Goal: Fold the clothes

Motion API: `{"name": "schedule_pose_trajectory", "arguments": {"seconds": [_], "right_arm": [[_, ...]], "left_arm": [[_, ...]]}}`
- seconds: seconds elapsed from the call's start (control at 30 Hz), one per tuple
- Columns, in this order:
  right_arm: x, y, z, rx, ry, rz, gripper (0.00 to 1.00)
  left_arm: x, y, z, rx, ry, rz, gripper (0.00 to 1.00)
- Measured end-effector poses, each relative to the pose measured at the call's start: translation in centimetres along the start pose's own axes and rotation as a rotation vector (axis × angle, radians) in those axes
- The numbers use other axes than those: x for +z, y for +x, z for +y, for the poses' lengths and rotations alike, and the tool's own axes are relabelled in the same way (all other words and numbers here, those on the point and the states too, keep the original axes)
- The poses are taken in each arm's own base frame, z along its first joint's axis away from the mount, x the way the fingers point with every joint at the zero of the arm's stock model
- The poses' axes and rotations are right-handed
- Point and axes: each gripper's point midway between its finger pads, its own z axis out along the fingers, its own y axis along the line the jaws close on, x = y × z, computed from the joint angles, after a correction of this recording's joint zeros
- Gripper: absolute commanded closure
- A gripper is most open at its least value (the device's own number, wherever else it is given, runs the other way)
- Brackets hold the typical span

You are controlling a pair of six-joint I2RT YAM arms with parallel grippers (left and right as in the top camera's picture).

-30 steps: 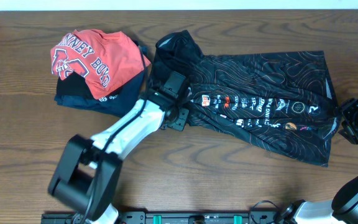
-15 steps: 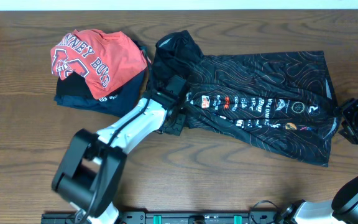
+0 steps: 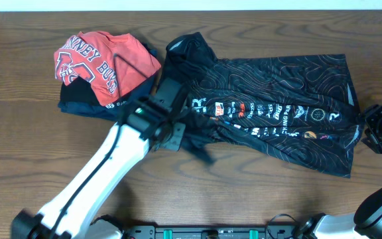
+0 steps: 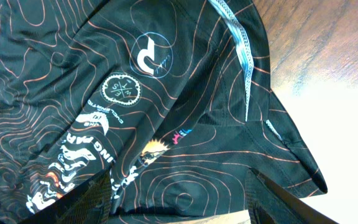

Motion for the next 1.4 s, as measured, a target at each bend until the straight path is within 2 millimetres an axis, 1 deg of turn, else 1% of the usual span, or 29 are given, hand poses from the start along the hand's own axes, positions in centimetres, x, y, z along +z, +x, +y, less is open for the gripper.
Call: {"name": "schedule_pose_trajectory", "arguments": {"seconds": [0.2, 0.3, 0.37, 0.43, 0.57, 0.6, 0.63, 0.7, 0.73, 0.77, 0.8, 0.93, 1.0, 1.07, 1.2, 1.3, 1.4], "right_arm": [[0.0, -0.1, 0.0, -0.001, 0.0, -0.004, 0.33], [0.0, -0.1, 0.0, -0.001, 0.001, -0.004, 0.33], [0.0, -0.1, 0.0, -0.001, 0.001, -0.004, 0.33], [0.0, -0.1, 0.0, -0.001, 0.002, -0.004, 0.33], [0.0, -0.1, 0.0, -0.001, 0.002, -0.004, 0.33], [0.0, -0.1, 0.0, -0.001, 0.002, -0.004, 0.32], [0.0, -0.1, 0.0, -0.001, 0.003, -0.004, 0.32], [0.0, -0.1, 0.0, -0.001, 0.003, -0.004, 0.32], [0.0, -0.1, 0.0, -0.001, 0.003, -0.004, 0.32], [0.0, -0.1, 0.0, -0.001, 0.003, -0.004, 0.33], [0.0, -0.1, 0.0, -0.001, 0.003, -0.004, 0.33], [0.0, -0.1, 0.0, -0.001, 0.003, -0.004, 0.32], [0.0, -0.1, 0.0, -0.001, 0.003, -0.004, 0.33], [0.0, -0.1, 0.0, -0.001, 0.003, -0.004, 0.32], [0.0, -0.1, -0.1, 0.0, 0.004, -0.003, 0.33], [0.0, 0.0, -0.1, 0.0, 0.004, -0.002, 0.33], [0.0, 0.0, -0.1, 0.0, 0.004, 0.0, 0.32]], "left_arm": [[-4.9, 2.5, 0.8, -0.094, 0.025, -0.082, 0.94], [-6.7, 3.1, 1.0, -0.128, 0.045, -0.14, 0.94], [-7.4, 3.5, 1.1, -0.145, 0.052, -0.159, 0.94], [-7.6, 3.9, 1.3, -0.158, 0.053, -0.158, 0.94], [-7.1, 4.3, 1.3, -0.176, 0.042, -0.119, 0.85], [-6.8, 4.4, 1.3, -0.181, 0.04, -0.098, 0.83], [-6.5, 4.5, 1.1, -0.184, 0.044, -0.078, 0.83], [-5.7, 4.6, 0.6, -0.187, 0.057, -0.037, 0.73], [-5.2, 4.9, 0.4, -0.188, 0.064, -0.01, 0.64], [-4.5, 5.2, 0.2, -0.184, 0.064, 0.02, 0.56], [-3.6, 5.6, -0.1, -0.182, 0.065, 0.054, 0.52], [0.5, 6.0, -0.7, -0.182, 0.053, 0.134, 0.44], [2.9, 5.7, -0.6, -0.182, 0.028, 0.146, 0.44], [4.7, 5.6, -0.2, -0.18, -0.003, 0.164, 0.43], [8.1, 5.2, 0.7, -0.194, -0.065, 0.209, 0.44], [10.4, 5.4, 1.6, -0.223, -0.097, 0.261, 0.53], [12.2, 5.9, 1.9, -0.24, -0.097, 0.321, 0.67]]}}
